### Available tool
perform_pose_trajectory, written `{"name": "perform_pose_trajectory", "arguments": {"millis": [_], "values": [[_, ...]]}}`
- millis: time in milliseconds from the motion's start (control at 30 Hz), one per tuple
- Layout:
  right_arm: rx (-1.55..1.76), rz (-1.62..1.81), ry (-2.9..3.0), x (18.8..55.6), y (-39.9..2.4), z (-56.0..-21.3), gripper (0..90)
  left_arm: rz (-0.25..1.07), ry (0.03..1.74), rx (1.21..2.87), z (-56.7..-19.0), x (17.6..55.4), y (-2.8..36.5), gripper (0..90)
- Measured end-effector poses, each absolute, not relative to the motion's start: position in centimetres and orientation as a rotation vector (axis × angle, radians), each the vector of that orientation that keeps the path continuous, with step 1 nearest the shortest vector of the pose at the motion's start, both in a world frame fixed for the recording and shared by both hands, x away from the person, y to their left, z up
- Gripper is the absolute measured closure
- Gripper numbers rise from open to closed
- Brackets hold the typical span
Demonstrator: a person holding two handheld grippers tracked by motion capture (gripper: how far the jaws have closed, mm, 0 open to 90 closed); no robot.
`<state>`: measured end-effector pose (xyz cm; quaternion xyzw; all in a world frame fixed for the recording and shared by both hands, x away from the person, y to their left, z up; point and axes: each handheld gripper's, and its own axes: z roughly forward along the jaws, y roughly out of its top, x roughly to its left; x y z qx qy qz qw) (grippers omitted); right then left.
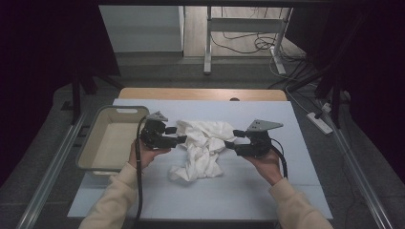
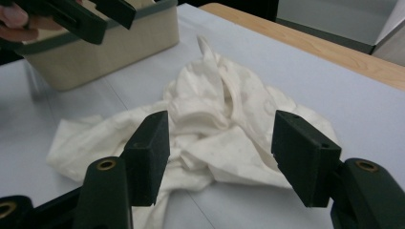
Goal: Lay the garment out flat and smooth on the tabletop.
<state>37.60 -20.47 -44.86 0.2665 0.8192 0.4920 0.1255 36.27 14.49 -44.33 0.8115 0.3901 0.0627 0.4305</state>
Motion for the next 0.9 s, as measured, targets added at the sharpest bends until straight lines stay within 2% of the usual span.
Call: {"name": "perform_pose_trajectory", "arguments": {"millis": [367,800,900], "values": [[0.797,1.416,2.393,37.1,-20.8,-46.0,38.3,0.171,0.987,2.058,-45.7,35.5,14.4,33.0],[0.773,1.402,2.446,37.1,-19.7,-46.8,38.8,0.178,0.989,2.067,-45.7,35.2,14.4,30.1],[0.768,1.393,2.458,37.1,-19.4,-47.0,39.2,0.19,1.001,2.066,-45.7,35.1,14.4,27.1]]}}
